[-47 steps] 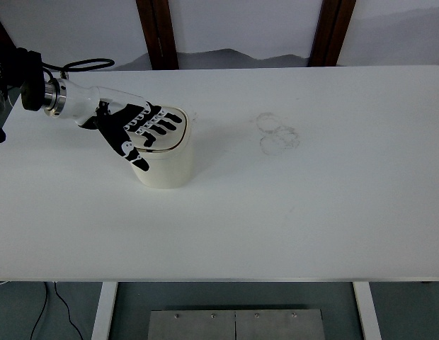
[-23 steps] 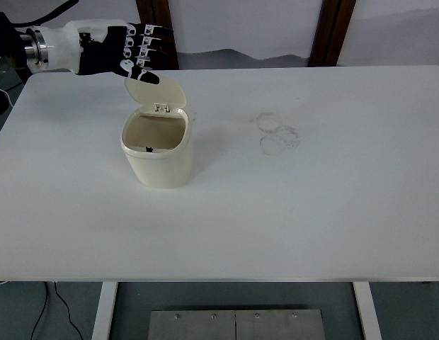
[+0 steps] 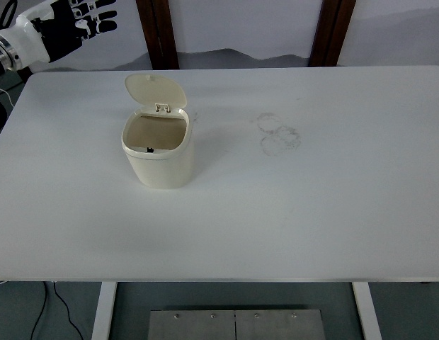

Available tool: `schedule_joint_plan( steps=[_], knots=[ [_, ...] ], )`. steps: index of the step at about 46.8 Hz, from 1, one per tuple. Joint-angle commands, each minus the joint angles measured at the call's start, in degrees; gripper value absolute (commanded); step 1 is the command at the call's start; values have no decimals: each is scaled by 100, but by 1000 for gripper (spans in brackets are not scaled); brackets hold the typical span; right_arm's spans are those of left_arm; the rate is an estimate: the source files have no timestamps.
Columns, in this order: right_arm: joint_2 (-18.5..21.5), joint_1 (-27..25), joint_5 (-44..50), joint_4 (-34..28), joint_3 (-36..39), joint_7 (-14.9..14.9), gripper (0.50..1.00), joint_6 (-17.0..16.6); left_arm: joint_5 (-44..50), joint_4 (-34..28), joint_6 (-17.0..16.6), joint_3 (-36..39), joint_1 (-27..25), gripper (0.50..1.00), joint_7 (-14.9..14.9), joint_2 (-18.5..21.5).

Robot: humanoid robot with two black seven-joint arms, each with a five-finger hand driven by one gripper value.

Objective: Open trash bin

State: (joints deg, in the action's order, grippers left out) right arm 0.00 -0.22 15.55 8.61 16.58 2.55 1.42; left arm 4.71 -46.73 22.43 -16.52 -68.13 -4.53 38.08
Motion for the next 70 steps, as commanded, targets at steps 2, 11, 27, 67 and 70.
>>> schedule_joint_plan(
  steps=[2,11,27,67,70],
  knots=[
    [0,5,0,0,3,0,993,-1,65,164,-107,-606,413,1000,4,-99],
    [0,-4,0,0,3,0,993,-1,109,910,-46,-1634,1178,1000,-101,-380],
    [0,-4,0,0,3,0,993,-1,574,2036,569,-2084,1925,1000,-505,-811],
    [0,5,0,0,-6,0,993,-1,1269,2045,1009,-2295,3271,1000,-1068,-899],
    [0,-4,0,0,3,0,993,-1,1269,2045,1009,-2312,3271,1000,-1077,-890]
  ],
)
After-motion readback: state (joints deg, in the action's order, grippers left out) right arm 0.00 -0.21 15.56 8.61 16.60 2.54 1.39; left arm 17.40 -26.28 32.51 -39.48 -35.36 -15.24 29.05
